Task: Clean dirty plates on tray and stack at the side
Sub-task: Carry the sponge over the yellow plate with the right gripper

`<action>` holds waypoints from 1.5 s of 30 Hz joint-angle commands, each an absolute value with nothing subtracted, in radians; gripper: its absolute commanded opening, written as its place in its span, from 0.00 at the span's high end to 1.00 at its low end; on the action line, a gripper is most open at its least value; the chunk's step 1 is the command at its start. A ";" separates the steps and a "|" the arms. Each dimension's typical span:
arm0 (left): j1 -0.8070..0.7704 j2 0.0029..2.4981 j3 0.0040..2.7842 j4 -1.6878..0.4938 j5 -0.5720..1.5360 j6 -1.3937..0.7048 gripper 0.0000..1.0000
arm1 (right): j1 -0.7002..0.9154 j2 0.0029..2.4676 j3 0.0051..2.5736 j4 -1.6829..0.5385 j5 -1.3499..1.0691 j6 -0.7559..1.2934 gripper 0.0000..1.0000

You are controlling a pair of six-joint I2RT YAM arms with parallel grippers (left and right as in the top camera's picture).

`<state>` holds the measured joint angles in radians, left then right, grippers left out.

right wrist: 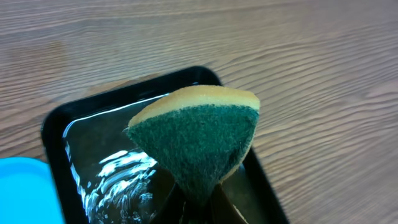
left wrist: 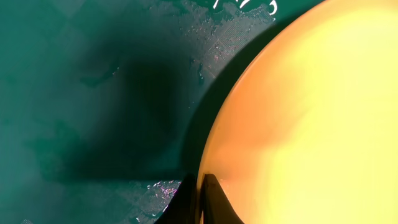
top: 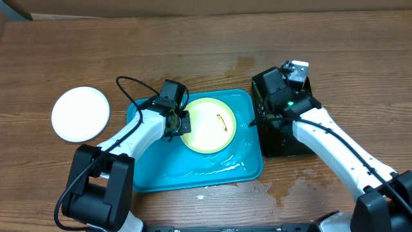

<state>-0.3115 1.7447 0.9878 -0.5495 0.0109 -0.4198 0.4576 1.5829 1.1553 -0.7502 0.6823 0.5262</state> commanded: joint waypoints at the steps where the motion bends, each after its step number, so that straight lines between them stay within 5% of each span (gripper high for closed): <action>1: -0.308 1.745 0.977 -0.548 -0.018 -0.407 0.96 | 0.431 1.584 1.151 -0.717 0.463 0.430 0.96; 13: -0.308 1.745 0.977 -0.534 -0.014 -0.358 0.96 | 0.430 1.584 1.151 -0.715 0.369 0.366 0.96; 21: -0.308 1.745 0.977 -0.516 0.019 -0.320 0.96 | 0.451 1.584 1.151 -0.683 -0.242 0.065 0.96; 45: -0.308 1.745 0.977 -0.468 0.099 -0.206 0.96 | 0.641 1.739 1.085 -0.575 -0.087 0.019 0.95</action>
